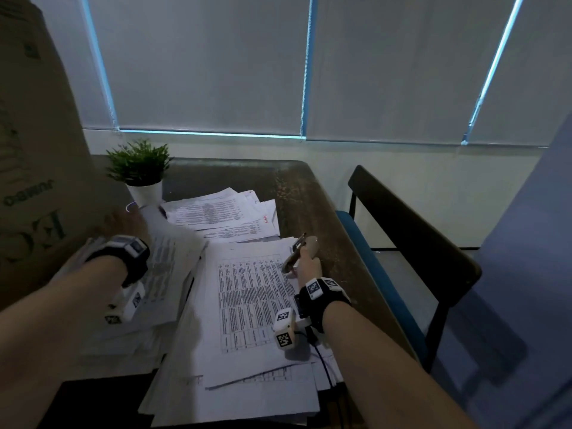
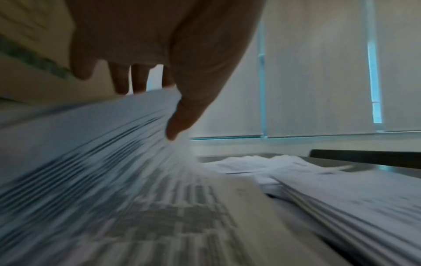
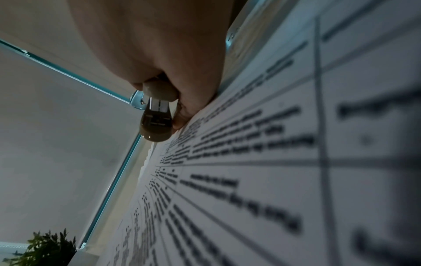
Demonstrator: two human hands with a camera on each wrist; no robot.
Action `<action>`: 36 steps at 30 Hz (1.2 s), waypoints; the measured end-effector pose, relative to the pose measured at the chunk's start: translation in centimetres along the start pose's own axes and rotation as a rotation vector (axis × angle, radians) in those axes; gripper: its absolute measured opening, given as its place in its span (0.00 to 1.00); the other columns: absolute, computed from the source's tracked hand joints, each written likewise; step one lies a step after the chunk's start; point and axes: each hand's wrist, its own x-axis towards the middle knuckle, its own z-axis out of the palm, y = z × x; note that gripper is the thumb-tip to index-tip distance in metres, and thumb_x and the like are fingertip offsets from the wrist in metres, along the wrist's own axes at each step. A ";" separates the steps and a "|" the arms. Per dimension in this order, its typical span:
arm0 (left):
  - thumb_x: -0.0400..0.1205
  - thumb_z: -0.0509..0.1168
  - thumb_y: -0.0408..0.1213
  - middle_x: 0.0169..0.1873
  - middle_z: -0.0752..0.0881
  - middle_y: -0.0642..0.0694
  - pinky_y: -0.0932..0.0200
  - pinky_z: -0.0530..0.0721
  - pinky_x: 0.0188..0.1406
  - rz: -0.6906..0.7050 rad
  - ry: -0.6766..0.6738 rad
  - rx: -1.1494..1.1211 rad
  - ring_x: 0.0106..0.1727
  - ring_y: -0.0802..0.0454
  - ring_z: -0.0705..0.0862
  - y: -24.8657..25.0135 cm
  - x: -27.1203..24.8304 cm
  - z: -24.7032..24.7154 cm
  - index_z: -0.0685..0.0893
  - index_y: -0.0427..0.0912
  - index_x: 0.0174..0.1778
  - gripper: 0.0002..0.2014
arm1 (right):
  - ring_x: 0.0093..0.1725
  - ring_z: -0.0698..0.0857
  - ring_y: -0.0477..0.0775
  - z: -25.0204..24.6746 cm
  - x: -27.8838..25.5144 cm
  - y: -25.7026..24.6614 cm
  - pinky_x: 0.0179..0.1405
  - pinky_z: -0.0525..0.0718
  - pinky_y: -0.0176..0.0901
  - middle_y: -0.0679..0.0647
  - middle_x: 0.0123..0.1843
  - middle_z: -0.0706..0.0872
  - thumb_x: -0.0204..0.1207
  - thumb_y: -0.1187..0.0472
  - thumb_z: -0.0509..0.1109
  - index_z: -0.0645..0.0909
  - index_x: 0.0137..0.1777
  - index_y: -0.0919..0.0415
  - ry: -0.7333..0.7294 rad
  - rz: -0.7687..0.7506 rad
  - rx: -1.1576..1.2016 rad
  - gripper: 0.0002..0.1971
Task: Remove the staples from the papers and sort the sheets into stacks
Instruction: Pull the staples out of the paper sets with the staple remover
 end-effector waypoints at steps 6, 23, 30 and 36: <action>0.70 0.67 0.67 0.72 0.74 0.36 0.49 0.76 0.66 0.095 -0.644 -0.150 0.66 0.39 0.78 8.3 -7.7 1.6 0.68 0.38 0.76 0.46 | 0.73 0.77 0.65 -0.4 -0.5 0.0 0.76 0.70 0.56 0.63 0.77 0.74 0.84 0.41 0.58 0.61 0.82 0.64 0.007 0.009 -0.086 0.35; 0.81 0.65 0.42 0.31 0.68 0.41 0.50 0.73 0.66 0.056 -0.561 0.027 0.65 0.41 0.80 10.0 -9.6 3.6 0.66 0.40 0.31 0.18 | 0.70 0.79 0.66 -0.4 0.1 0.4 0.73 0.71 0.55 0.64 0.74 0.77 0.83 0.40 0.58 0.64 0.81 0.65 0.027 -0.025 -0.129 0.35; 0.80 0.69 0.46 0.69 0.76 0.37 0.54 0.78 0.59 -0.025 -0.579 -0.286 0.64 0.40 0.80 9.9 -9.4 4.0 0.70 0.33 0.74 0.31 | 0.67 0.80 0.67 0.0 0.6 1.0 0.72 0.74 0.62 0.63 0.71 0.78 0.76 0.34 0.60 0.64 0.81 0.63 0.023 -0.028 -0.128 0.41; 0.78 0.70 0.36 0.57 0.83 0.38 0.55 0.79 0.52 -0.085 -0.520 -0.732 0.53 0.44 0.81 10.1 -9.1 4.1 0.78 0.34 0.64 0.19 | 0.69 0.79 0.67 -0.2 0.4 0.7 0.74 0.72 0.60 0.64 0.74 0.77 0.82 0.39 0.59 0.64 0.81 0.64 0.049 -0.036 -0.157 0.36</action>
